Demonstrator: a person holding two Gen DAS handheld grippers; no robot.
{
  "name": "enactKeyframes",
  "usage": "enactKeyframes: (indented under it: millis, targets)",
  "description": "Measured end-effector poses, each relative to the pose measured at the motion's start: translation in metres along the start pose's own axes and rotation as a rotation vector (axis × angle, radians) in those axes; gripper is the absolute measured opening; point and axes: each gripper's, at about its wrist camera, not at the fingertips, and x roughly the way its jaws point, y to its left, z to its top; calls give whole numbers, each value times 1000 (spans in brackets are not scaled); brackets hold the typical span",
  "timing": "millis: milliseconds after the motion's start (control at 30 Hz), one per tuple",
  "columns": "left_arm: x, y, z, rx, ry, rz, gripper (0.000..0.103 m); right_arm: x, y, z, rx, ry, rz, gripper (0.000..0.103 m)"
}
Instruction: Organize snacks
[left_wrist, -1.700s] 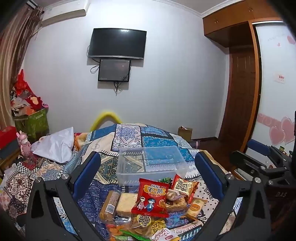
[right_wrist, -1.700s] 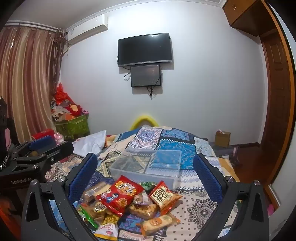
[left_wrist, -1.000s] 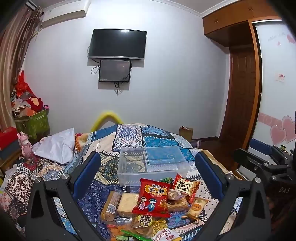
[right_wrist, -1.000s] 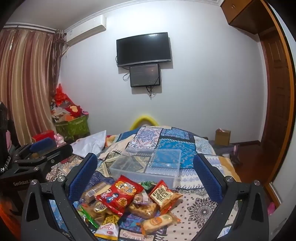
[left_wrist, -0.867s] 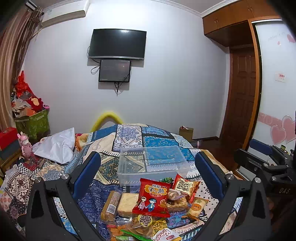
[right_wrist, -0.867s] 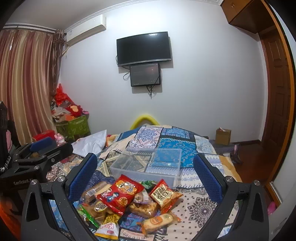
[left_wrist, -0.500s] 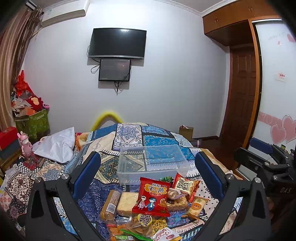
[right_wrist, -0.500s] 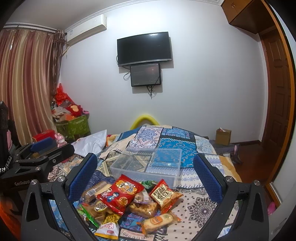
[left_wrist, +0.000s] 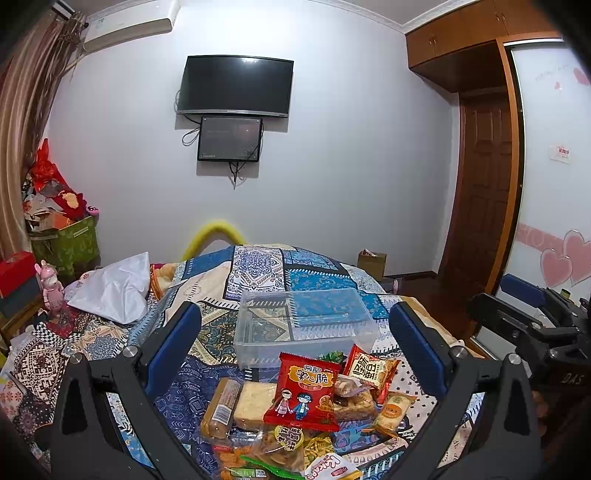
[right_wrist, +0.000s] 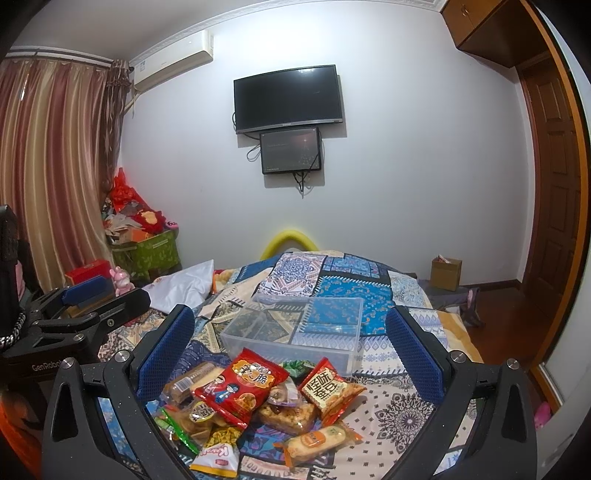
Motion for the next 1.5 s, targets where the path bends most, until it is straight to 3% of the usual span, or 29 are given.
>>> enactKeyframes:
  millis: [1067, 1500]
  targets:
    - [0, -4, 0, 7, 4, -5, 103, -2, -1, 0, -1, -11, -1, 103]
    - [23, 9, -11, 7, 80, 7, 103, 19, -9, -13, 22, 74, -12, 103]
